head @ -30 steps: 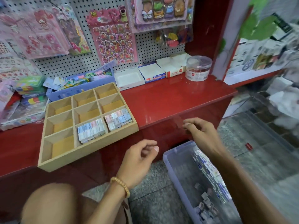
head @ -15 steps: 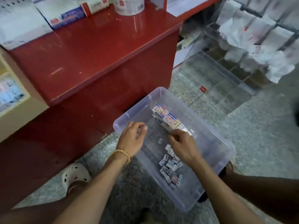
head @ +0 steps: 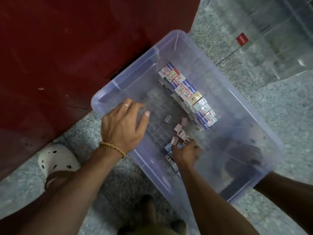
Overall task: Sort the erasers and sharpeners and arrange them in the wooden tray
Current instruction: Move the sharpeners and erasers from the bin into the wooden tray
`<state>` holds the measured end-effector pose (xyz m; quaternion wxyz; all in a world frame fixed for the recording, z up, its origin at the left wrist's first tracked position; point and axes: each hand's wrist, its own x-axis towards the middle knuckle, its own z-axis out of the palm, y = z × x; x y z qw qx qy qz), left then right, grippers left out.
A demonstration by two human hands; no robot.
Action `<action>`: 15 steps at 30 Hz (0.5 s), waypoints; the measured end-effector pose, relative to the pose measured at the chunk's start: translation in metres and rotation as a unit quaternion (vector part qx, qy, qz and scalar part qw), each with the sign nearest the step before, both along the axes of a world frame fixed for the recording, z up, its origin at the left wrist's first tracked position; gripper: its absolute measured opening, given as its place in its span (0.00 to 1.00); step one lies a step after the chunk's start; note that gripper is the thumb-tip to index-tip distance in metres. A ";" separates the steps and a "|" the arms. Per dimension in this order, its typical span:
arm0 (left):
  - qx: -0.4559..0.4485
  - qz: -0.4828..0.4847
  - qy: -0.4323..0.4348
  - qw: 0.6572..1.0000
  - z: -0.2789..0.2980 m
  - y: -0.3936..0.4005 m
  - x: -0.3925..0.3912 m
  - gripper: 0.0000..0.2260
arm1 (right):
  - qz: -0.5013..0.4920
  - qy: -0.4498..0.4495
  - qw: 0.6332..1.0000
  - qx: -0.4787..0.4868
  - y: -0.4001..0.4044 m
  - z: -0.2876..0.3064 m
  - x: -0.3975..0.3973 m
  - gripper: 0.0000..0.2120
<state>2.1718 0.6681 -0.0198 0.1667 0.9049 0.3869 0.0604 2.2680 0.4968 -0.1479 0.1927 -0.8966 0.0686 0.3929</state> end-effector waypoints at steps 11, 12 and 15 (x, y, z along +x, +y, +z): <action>-0.003 0.017 -0.011 1.000 -0.003 -0.001 0.000 0.13 | 0.278 -0.153 0.926 0.205 0.023 -0.025 -0.015 0.36; -0.003 0.020 -0.006 1.000 -0.003 -0.001 0.001 0.13 | 0.298 -0.172 0.921 0.181 0.020 -0.028 -0.013 0.38; 0.003 0.031 -0.009 0.999 -0.003 -0.002 0.002 0.13 | 0.354 -0.185 0.911 0.103 0.006 -0.042 -0.013 0.44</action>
